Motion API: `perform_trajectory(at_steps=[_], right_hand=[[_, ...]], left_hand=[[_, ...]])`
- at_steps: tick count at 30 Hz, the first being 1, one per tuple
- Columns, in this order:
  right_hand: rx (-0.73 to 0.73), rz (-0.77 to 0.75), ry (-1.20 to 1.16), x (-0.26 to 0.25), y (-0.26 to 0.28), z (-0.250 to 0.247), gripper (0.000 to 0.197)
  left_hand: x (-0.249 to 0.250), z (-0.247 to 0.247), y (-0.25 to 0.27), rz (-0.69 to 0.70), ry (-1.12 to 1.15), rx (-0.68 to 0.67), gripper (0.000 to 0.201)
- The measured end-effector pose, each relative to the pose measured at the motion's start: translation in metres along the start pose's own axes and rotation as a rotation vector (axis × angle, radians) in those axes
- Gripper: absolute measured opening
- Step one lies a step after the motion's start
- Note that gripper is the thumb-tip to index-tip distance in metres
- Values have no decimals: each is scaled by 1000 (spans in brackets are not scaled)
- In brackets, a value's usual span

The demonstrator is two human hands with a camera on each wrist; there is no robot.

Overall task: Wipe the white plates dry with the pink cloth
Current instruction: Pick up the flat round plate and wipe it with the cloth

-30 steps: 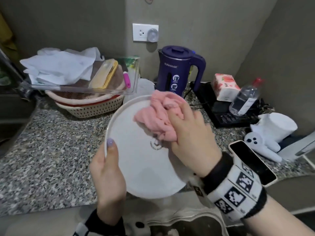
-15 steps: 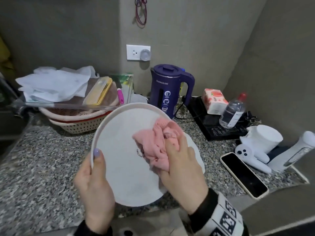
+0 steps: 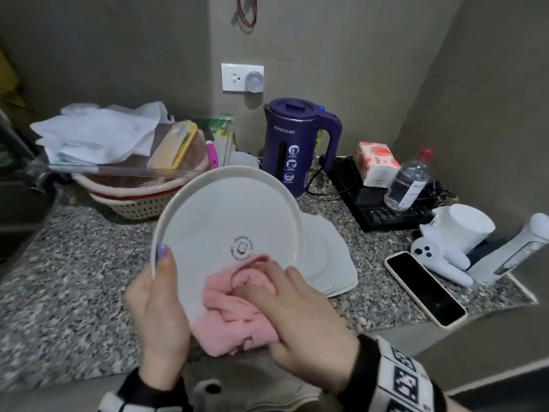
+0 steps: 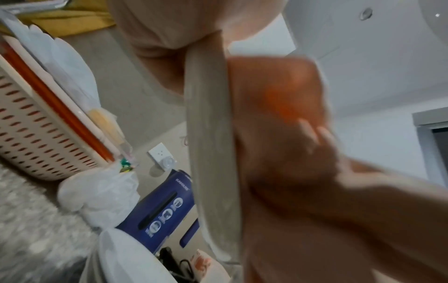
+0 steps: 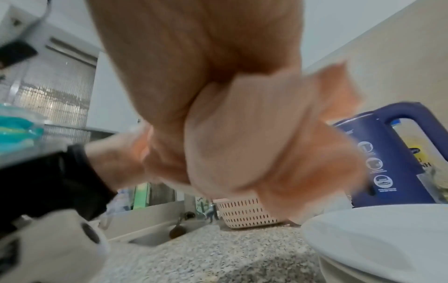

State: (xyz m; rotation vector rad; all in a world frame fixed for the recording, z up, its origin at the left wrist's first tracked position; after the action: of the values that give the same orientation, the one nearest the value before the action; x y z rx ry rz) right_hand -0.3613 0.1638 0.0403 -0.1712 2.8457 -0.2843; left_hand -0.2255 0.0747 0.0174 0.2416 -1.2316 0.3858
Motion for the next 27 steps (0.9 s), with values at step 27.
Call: perform_trajectory(at_steps=[27], right_hand=[[-106,767,6,81,82,-4,66]], left_hand=[[-75,72,30,-425,-164,-97,30]])
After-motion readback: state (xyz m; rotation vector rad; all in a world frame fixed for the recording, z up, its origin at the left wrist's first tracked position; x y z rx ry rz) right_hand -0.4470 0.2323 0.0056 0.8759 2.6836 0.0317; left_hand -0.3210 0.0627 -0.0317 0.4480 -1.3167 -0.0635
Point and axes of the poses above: each hand's wrist, its own y-axis away from the middle knuckle, its own z-axis out of the palm, x = y × z, the point moved 2 cm from there along -y, towards the middle knuckle, and after that the axes turned 14 degrees about x, right-handed, at the moved point
